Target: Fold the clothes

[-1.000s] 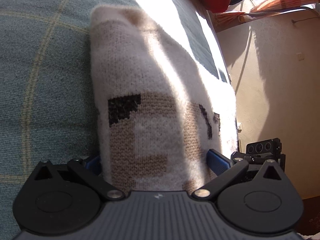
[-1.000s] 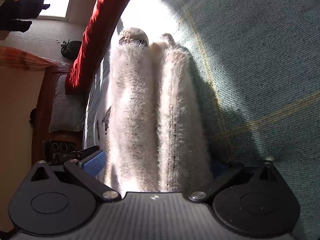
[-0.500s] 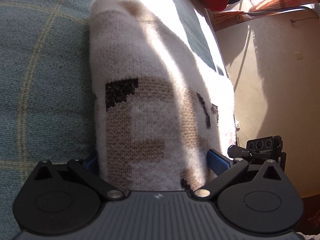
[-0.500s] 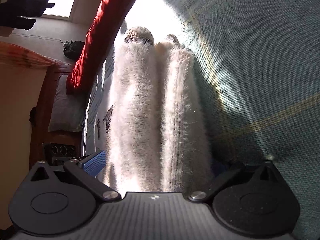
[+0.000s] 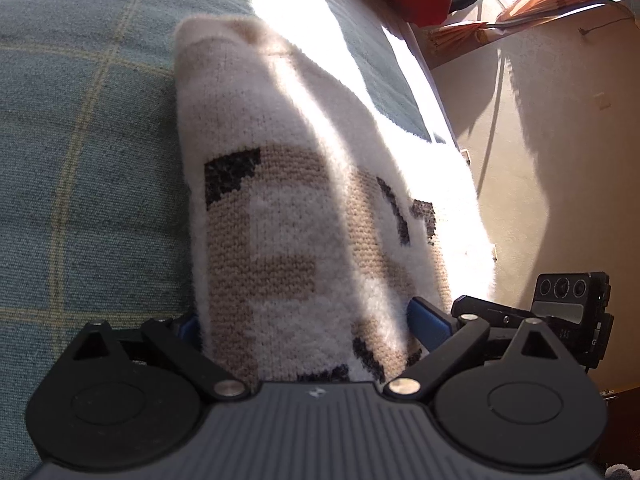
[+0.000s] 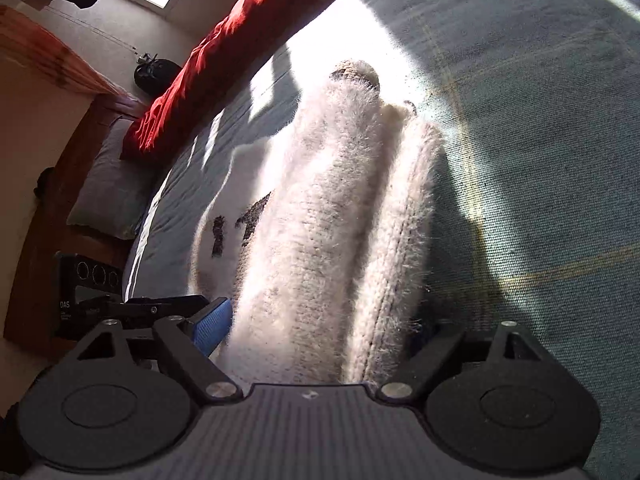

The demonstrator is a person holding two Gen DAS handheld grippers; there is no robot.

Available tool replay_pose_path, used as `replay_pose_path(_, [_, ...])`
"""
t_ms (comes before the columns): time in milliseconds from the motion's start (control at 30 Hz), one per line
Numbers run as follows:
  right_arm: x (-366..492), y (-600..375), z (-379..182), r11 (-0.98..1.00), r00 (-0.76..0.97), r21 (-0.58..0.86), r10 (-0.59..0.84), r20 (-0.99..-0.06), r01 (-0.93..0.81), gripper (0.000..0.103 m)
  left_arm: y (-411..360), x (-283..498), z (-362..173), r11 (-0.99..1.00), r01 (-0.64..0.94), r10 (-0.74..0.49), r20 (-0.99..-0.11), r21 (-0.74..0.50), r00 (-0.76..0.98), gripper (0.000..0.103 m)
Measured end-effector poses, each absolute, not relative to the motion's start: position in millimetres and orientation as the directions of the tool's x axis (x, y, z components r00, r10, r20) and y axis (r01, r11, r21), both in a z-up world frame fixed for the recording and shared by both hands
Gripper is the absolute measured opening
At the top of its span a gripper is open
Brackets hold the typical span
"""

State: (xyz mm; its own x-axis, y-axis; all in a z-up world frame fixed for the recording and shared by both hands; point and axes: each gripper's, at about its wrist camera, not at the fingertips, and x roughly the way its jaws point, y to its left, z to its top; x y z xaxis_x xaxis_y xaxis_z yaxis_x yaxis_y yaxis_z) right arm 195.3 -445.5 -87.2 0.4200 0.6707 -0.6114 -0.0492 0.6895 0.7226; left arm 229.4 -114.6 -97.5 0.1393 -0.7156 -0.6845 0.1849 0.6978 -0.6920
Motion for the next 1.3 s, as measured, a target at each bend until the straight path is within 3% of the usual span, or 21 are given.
replay_pose_path(200, [188,-449,-72,0.706,0.44,0.702,0.66,-0.609,-0.089,0.084,-121,236,-71,0.707,0.24,-0.706,-0.683,-0.666,0.185,0.094])
replay_pose_path(400, [185,-449,-64,0.718,0.47,0.689,0.643,-0.604,-0.098,0.071,-107,243,-61,0.715,0.253,-0.698,-0.678,-0.651,0.23,0.089])
replay_pose_path(800, [198,-403,-40,0.723,0.457,0.673,0.656,-0.6,-0.154,0.07,-51,224,-64,0.731,0.251,-0.681,-0.66,-0.635,0.316,0.088])
replay_pose_path(1300, [234,-216,0,0.705,0.361,0.64,0.707,-0.608,-0.304,0.07,133,204,-29,0.78,0.13,-0.582,-0.632,-0.612,0.511,0.088])
